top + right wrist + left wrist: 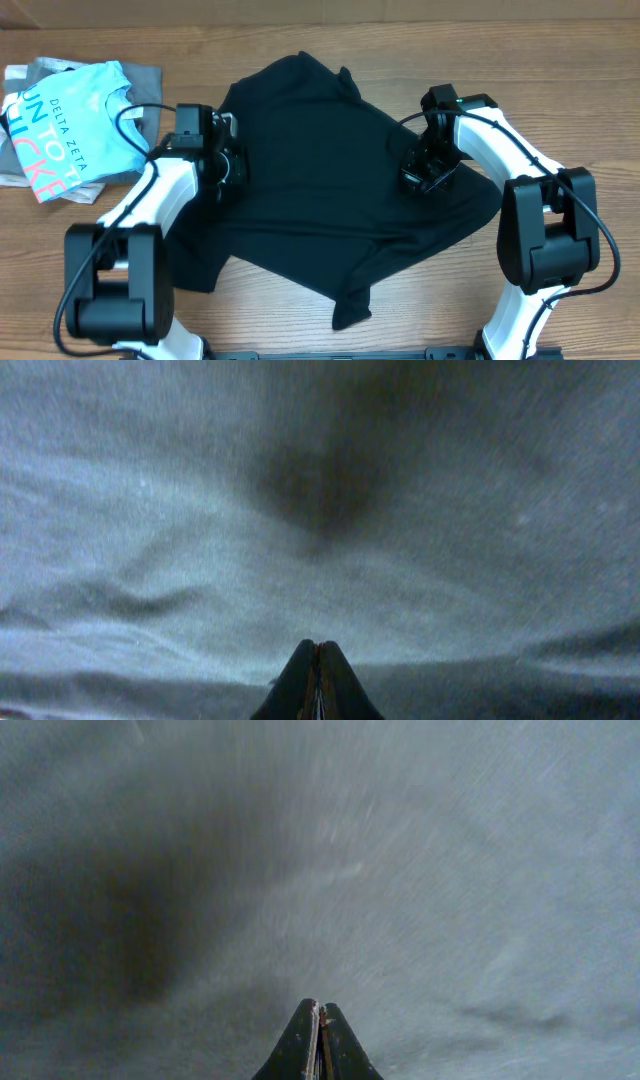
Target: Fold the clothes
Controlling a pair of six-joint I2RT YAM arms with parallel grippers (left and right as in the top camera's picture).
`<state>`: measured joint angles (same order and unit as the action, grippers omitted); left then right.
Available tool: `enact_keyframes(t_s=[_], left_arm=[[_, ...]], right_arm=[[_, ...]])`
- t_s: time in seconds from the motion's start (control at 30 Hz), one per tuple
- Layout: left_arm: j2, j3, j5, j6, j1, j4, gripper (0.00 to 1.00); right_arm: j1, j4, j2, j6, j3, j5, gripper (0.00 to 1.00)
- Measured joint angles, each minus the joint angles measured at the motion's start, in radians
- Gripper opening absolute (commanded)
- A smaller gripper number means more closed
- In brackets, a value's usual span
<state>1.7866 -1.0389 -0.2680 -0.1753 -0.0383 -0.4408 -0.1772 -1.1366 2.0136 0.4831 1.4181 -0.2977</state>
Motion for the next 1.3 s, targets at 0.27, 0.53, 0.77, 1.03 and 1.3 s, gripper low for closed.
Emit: enact_keyframes(t_s=[0.27,0.53,0.77,1.03,1.3], left_arm=[[0.030,0.000,-0.013,0.000,-0.008,-0.007,0.04],[0.037,0.000,-0.013,0.000,-0.008,-0.007,0.04],[0.048,0.000,-0.003,0.000,-0.008,0.004,0.04],[0.062,0.000,0.018,0.000,-0.008,-0.011,0.04],[0.077,-0.013,0.017,-0.001,-0.008,-0.023,0.04]], right_arm=[[0.000,0.022,0.000,0.005,0.000,0.019,0.04],[0.000,0.028,0.000,0.010,-0.002,0.025,0.04],[0.000,0.075,0.000,0.014,-0.074,0.045,0.04],[0.007,0.100,0.000,0.014,-0.083,0.077,0.04],[0.008,0.115,0.000,0.015,-0.099,0.097,0.04]])
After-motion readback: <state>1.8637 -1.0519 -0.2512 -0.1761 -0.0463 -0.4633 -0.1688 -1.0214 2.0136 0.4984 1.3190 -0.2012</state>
